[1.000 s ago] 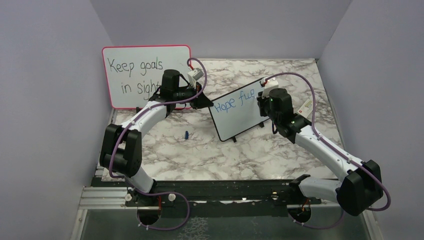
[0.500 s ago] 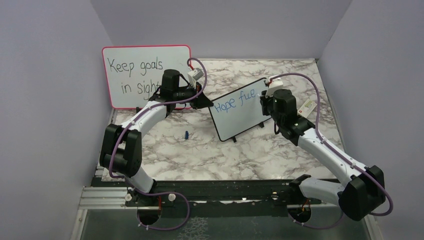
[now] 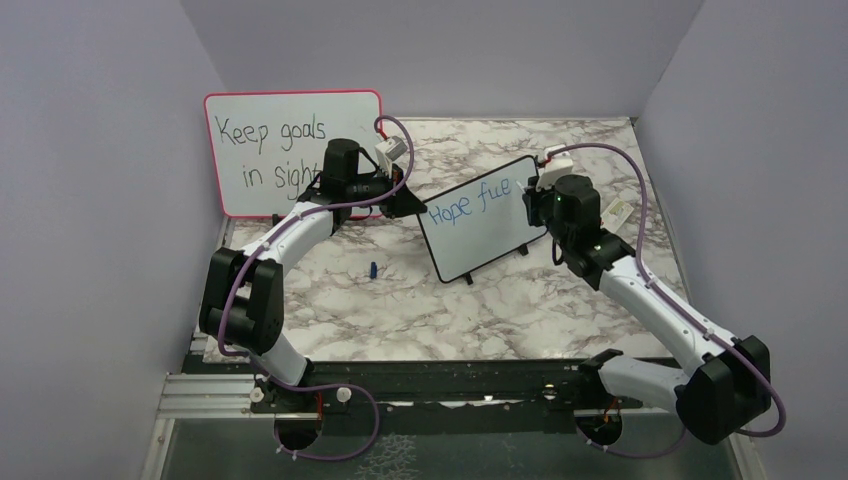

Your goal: Write a sentence on the whiteboard

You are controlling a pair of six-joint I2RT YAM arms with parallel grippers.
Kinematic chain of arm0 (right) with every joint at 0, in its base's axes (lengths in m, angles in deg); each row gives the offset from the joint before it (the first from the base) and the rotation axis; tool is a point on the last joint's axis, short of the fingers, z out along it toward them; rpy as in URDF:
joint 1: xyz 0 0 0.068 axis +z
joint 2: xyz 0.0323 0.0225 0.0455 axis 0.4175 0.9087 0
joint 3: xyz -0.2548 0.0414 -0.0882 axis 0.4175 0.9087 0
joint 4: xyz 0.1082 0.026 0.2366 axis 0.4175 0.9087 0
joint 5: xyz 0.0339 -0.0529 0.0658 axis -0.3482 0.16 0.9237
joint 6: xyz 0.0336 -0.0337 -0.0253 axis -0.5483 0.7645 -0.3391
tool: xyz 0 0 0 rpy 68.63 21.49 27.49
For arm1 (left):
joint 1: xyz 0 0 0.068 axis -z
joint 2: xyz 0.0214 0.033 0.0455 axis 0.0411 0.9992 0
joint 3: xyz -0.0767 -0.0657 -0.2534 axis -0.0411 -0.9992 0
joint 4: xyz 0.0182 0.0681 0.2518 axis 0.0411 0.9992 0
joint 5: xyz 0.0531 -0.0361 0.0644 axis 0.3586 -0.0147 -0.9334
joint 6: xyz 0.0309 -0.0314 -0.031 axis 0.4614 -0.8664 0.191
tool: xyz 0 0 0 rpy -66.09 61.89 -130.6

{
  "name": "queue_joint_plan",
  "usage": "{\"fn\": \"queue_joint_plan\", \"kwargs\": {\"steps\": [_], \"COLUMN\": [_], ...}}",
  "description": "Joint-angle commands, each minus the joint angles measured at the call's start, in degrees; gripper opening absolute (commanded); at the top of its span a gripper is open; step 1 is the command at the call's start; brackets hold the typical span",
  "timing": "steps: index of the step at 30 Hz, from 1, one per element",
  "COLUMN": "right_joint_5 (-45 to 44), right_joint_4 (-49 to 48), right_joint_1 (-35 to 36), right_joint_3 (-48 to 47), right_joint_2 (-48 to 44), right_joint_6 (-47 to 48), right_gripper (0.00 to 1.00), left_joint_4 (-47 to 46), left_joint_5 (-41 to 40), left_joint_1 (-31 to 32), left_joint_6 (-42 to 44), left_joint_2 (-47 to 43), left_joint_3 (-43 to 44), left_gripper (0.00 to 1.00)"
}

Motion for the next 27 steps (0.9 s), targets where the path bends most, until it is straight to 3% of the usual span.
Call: {"fn": "queue_joint_plan", "kwargs": {"steps": [1, 27], "right_joint_5": [2.2, 3.9], "right_joint_4": [-2.4, -4.2], "right_joint_1": [-0.5, -1.3], "right_joint_3": [-2.9, -6.2], "right_joint_2": [1.3, 5.2], "right_joint_6": [0.2, 0.8], "right_gripper": [0.01, 0.01], "left_joint_4": [4.4, 4.6], "left_joint_5": [-0.1, 0.1], "left_joint_1": [0.6, 0.6], "left_joint_6": [2.5, 2.6], "left_joint_2": [1.3, 1.6], "left_joint_3": [0.0, 0.0], "left_gripper": [0.00, 0.00]}}
